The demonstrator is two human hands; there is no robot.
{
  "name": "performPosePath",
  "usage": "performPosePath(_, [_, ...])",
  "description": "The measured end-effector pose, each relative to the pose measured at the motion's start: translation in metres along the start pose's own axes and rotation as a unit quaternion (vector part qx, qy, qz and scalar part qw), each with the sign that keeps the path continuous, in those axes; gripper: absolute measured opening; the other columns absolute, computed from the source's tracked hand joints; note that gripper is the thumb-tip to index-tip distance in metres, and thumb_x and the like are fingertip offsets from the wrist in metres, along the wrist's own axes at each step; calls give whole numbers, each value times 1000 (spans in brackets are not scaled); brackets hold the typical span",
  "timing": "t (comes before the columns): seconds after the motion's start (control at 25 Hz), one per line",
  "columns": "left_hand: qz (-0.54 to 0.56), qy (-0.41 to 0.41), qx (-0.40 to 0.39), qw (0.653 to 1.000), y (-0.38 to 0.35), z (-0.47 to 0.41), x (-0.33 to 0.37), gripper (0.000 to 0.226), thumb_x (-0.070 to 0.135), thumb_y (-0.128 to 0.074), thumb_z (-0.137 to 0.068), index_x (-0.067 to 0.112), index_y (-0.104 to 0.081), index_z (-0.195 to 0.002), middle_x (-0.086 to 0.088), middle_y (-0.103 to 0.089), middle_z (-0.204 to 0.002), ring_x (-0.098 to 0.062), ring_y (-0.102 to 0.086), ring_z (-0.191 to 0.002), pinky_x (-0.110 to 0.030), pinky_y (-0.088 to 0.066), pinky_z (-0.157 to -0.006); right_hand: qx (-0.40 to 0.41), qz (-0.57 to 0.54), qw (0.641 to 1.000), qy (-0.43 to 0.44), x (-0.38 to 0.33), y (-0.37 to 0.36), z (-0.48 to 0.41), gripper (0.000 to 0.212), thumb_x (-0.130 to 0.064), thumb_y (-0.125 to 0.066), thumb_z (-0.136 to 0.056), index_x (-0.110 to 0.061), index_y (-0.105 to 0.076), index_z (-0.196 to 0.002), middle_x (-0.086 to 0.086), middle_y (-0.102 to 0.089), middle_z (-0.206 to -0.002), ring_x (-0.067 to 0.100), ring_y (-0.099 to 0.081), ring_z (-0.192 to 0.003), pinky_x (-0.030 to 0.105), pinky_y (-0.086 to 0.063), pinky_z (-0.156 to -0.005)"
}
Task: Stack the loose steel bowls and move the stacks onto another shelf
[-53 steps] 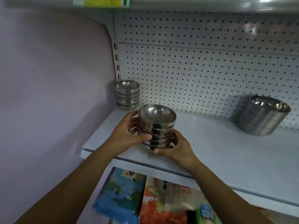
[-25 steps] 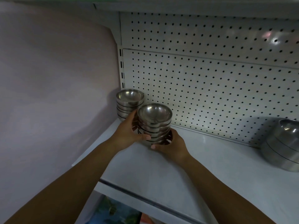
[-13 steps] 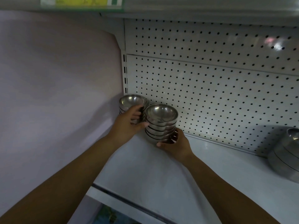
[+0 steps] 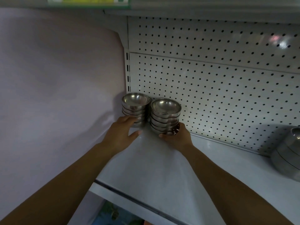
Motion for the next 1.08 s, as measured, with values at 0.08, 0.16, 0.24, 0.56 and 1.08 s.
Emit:
performPosePath(0.08, [-2,33,-24,999,-4,16,-3,71,65,-46,-89,18,-55,-142,-3,-56,-144,-25,-51,-131,-33,-41,-105,-11,3,1000,-17,0,0,2,85,-29,-94,-71,-13,-48,-141,-1,-63,-125,13,-58,-106,26,-47,-87])
performPosePath(0.16, [-4,66,-46,997,-11,32,-7,85,73,-32,-84,19,-52,-145,-3,-52,-150,-24,-46,-138,-37,-37,-112,-25,35,999,-29,3,0,8,82,-33,-89,-78,-14,-47,-144,1,-61,-133,17,-57,-112,27,-46,-87])
performPosePath(0.24, [-5,91,-61,994,-15,47,-11,83,74,-36,-87,20,-49,-148,-4,-46,-156,-23,-40,-144,-37,-30,-118,-45,95,994,-17,7,1,20,83,-37,-82,-87,-11,-39,-153,7,-54,-149,25,-55,-130,30,-45,-97])
performPosePath(0.56, [26,77,-104,991,-21,116,-2,85,74,-35,-86,15,-58,-142,-6,-47,-155,-21,-41,-144,-31,-25,-119,-109,293,947,70,11,4,125,74,-49,-63,-99,-16,-36,-159,3,-39,-164,21,-37,-150,27,-25,-120])
performPosePath(1.08, [110,19,-95,989,-13,272,49,47,38,-60,-99,13,-59,-138,-5,-51,-152,-19,-37,-146,-48,-32,-120,34,166,980,105,35,0,345,50,-27,-75,-95,-17,-62,-142,-4,-65,-137,2,-53,-126,-2,-29,-104])
Point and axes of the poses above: each hand's wrist, its own z-axis away from the middle knuckle, its own y-axis out of the back of the hand, x = y × z, the point moved 5 cm from there along -z, towards the middle knuckle
